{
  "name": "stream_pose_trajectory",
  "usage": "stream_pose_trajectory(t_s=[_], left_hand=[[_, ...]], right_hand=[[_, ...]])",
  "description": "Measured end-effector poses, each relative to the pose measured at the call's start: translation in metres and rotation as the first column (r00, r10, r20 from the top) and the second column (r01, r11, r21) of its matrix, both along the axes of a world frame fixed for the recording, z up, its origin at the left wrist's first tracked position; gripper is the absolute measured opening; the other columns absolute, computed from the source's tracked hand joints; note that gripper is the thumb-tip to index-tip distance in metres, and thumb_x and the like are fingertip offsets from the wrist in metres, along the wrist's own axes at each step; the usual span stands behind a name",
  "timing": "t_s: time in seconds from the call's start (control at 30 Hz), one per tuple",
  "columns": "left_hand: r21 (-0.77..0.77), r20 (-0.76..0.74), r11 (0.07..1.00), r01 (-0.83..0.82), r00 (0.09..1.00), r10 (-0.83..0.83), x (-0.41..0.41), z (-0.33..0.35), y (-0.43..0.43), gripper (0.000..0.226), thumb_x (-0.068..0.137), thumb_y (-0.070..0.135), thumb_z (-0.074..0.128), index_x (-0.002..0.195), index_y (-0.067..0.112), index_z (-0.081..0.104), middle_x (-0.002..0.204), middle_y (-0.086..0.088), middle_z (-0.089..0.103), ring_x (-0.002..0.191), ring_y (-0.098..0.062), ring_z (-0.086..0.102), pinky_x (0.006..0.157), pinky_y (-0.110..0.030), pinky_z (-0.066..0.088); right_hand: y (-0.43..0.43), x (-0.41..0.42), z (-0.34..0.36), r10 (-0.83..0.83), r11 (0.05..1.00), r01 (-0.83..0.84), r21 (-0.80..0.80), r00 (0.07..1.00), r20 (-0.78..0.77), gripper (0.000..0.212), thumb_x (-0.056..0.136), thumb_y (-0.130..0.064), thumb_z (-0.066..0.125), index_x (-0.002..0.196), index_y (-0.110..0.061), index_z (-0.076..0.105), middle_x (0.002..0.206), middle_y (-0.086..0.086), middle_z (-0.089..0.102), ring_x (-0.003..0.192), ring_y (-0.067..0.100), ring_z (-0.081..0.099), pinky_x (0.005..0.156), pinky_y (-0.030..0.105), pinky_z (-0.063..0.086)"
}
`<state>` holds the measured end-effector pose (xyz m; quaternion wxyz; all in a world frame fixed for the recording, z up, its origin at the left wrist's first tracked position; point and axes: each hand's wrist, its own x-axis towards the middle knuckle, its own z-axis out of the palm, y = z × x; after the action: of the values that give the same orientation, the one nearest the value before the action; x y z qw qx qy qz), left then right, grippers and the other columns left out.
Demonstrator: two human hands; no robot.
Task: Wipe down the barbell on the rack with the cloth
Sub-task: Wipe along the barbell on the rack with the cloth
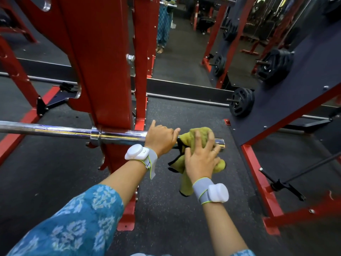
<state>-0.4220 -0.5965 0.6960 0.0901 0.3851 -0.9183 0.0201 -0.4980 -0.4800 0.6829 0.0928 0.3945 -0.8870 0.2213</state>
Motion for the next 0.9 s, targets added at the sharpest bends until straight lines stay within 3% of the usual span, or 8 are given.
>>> stream_pose_trajectory(t_s=[0.17,0.27,0.4,0.5,0.6,0.7,0.83,0.9], left_hand=[[0.003,-0.012,1.0,-0.004,1.0,0.004,0.001,-0.001,0.0,0.056,0.102,0.039,0.021,0.09,0.016,0.07,0.093,-0.01,0.07,0.095,-0.028,0.06,0.104,-0.042,0.024],[0.008,-0.02,1.0,-0.003,1.0,0.003,0.001,-0.001,0.0,0.057,0.102,0.039,0.02,0.088,0.016,0.07,0.091,-0.009,0.07,0.093,-0.027,0.061,0.105,-0.042,0.024],[0.016,-0.035,1.0,0.004,0.999,-0.003,0.0,-0.002,0.0,0.057,0.102,0.039,0.02,0.085,0.016,0.07,0.088,-0.008,0.07,0.091,-0.026,0.061,0.106,-0.042,0.024],[0.01,-0.031,1.0,-0.007,0.999,0.008,0.0,-0.003,-0.001,0.057,0.101,0.04,0.021,0.087,0.016,0.07,0.089,-0.009,0.07,0.092,-0.028,0.061,0.104,-0.042,0.025],[0.013,-0.025,1.0,-0.015,1.0,0.015,-0.002,-0.003,-0.002,0.056,0.101,0.04,0.023,0.09,0.014,0.071,0.092,-0.012,0.07,0.095,-0.03,0.061,0.102,-0.041,0.026],[0.017,-0.045,1.0,-0.011,0.999,0.012,-0.001,-0.003,-0.001,0.055,0.101,0.039,0.025,0.089,0.013,0.071,0.091,-0.013,0.07,0.094,-0.031,0.061,0.103,-0.042,0.026],[0.018,-0.048,1.0,-0.002,0.999,0.003,0.0,-0.003,-0.001,0.057,0.101,0.039,0.022,0.085,0.012,0.07,0.088,-0.011,0.07,0.091,-0.029,0.061,0.105,-0.042,0.026],[0.029,-0.057,1.0,0.0,0.998,0.002,0.0,-0.004,-0.001,0.057,0.101,0.039,0.022,0.084,0.012,0.07,0.088,-0.011,0.069,0.09,-0.029,0.061,0.106,-0.042,0.025]], right_hand=[[0.002,-0.001,-0.001,0.06,0.998,-0.06,-0.001,0.991,-0.119,0.055,0.073,-0.038,0.046,0.127,-0.032,0.041,0.138,0.008,0.033,0.1,0.039,0.043,0.06,0.045,0.047],[0.008,-0.025,-0.002,-0.05,0.998,0.049,-0.033,0.998,-0.029,0.056,0.079,-0.03,0.06,0.132,-0.03,0.043,0.145,0.008,0.031,0.106,0.042,0.042,0.071,0.05,0.044],[0.015,-0.036,-0.005,-0.138,0.988,0.14,-0.065,0.99,0.038,0.054,0.081,-0.032,0.053,0.134,-0.03,0.044,0.148,0.009,0.029,0.109,0.043,0.039,0.076,0.054,0.043],[0.012,-0.018,-0.011,-0.023,0.995,0.016,-0.099,0.997,-0.068,0.058,0.071,-0.034,0.053,0.128,-0.031,0.042,0.142,0.009,0.029,0.104,0.042,0.041,0.068,0.052,0.048],[0.013,-0.002,-0.019,0.164,0.977,-0.196,-0.09,0.947,-0.277,0.072,0.064,-0.03,0.074,0.128,-0.032,0.042,0.14,0.01,0.03,0.102,0.039,0.042,0.064,0.048,0.05],[0.018,-0.012,-0.02,0.207,0.968,-0.241,-0.072,0.925,-0.318,0.077,0.061,-0.027,0.079,0.128,-0.034,0.042,0.141,0.008,0.031,0.095,0.043,0.052,0.061,0.045,0.05],[0.027,-0.029,-0.023,-0.063,0.934,0.063,-0.351,0.998,0.012,0.059,0.072,-0.023,0.056,0.128,-0.028,0.04,0.142,0.012,0.032,0.102,0.043,0.045,0.082,0.05,0.046],[0.039,-0.028,-0.031,-0.016,0.871,0.103,-0.481,0.983,0.181,0.057,0.075,-0.02,0.052,0.132,-0.018,0.044,0.14,0.016,0.033,0.11,0.036,0.04,0.095,0.042,0.037]])
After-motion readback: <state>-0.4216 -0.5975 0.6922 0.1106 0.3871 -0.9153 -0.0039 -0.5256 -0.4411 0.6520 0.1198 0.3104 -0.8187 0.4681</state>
